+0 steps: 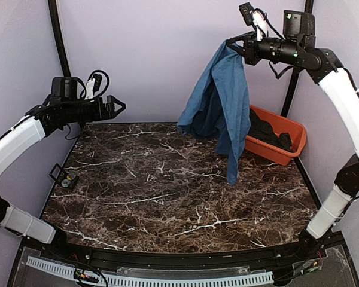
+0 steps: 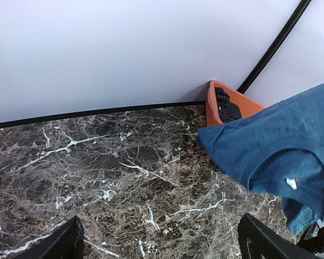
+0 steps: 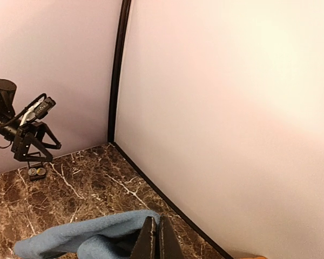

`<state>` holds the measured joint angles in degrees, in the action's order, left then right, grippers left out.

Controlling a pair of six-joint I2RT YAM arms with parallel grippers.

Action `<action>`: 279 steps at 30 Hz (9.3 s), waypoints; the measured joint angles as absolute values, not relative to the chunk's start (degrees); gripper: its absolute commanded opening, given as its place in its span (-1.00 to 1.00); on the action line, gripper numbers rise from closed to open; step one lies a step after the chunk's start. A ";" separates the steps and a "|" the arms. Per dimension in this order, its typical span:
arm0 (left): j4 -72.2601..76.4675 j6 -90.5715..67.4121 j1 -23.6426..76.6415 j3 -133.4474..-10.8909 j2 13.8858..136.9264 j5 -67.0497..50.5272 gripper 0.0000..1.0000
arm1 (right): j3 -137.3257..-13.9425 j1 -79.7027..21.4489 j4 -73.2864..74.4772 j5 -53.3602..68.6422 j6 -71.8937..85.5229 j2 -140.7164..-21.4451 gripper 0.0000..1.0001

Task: Pin the brooch onto the clothing
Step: Pick up the crumpled clothing from the bin, then flatten out the crumpled clothing at the center of the board.

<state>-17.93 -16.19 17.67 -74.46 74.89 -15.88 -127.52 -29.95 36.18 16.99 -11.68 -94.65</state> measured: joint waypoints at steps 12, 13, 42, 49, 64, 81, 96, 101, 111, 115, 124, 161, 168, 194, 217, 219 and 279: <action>-3.60 -13.17 32.71 -63.20 75.66 -20.93 0.98 | -105.56 -29.95 32.62 23.16 -7.35 -90.59 -1.00; -2.42 -11.35 35.86 -63.51 76.93 -19.51 0.98 | -105.45 -29.95 32.58 22.96 -7.03 -90.61 -1.00; 62.72 56.64 70.39 -78.61 126.85 50.85 0.98 | -101.32 -29.58 30.28 18.06 -2.02 -91.98 -1.00; 63.11 55.66 70.19 -82.06 129.14 50.35 0.04 | -101.32 -29.58 30.28 18.13 -1.61 -91.98 -1.00; 43.75 44.60 67.59 -77.54 114.41 52.71 -0.99 | -99.77 -26.94 31.79 18.90 -3.20 -91.85 -1.00; -16.49 9.21 60.47 -69.28 78.89 51.70 -0.99 | -91.29 -37.10 33.85 28.45 -11.03 -102.61 0.80; -30.13 -3.05 54.19 -66.61 79.88 49.04 -0.99 | -73.78 -37.04 33.34 7.01 -17.45 -96.90 0.96; -32.18 -3.75 52.93 -66.61 78.89 49.12 -0.99 | -73.14 -31.00 35.42 4.97 -12.29 -97.10 0.97; -33.56 -3.66 50.76 -66.63 76.82 49.23 -0.99 | -61.54 -24.77 37.39 4.27 -3.57 -91.09 0.89; -33.56 -3.64 50.22 -66.63 76.82 49.06 -0.98 | -58.92 -22.46 37.28 5.74 -1.45 -90.28 0.82; -33.56 -3.38 49.87 -66.63 76.82 48.77 -0.97 | -58.50 -21.98 34.04 10.72 1.43 -95.20 0.57; -34.46 -2.04 46.02 -63.83 76.62 29.61 0.97 | -60.18 -20.56 30.00 18.52 4.89 -98.56 -1.00; -32.91 2.20 49.45 -63.75 78.65 20.08 0.82 | -60.95 -20.58 30.04 18.90 5.28 -98.56 -1.00; -40.73 -14.24 57.36 -63.66 93.80 20.23 0.29 | -61.28 -20.49 30.26 18.85 5.50 -96.95 -1.00; -41.98 -17.39 56.62 -62.83 101.25 27.49 -0.99 | -64.01 -20.14 32.62 19.31 5.26 -95.90 -1.00; -42.37 -17.06 55.88 -62.87 100.38 29.67 -0.99 | -65.17 -20.14 33.30 19.33 5.26 -95.66 -1.00; 36.16 73.84 36.27 -116.14 101.82 41.25 -0.99 | -132.31 -13.85 28.03 11.53 3.49 -101.58 -1.00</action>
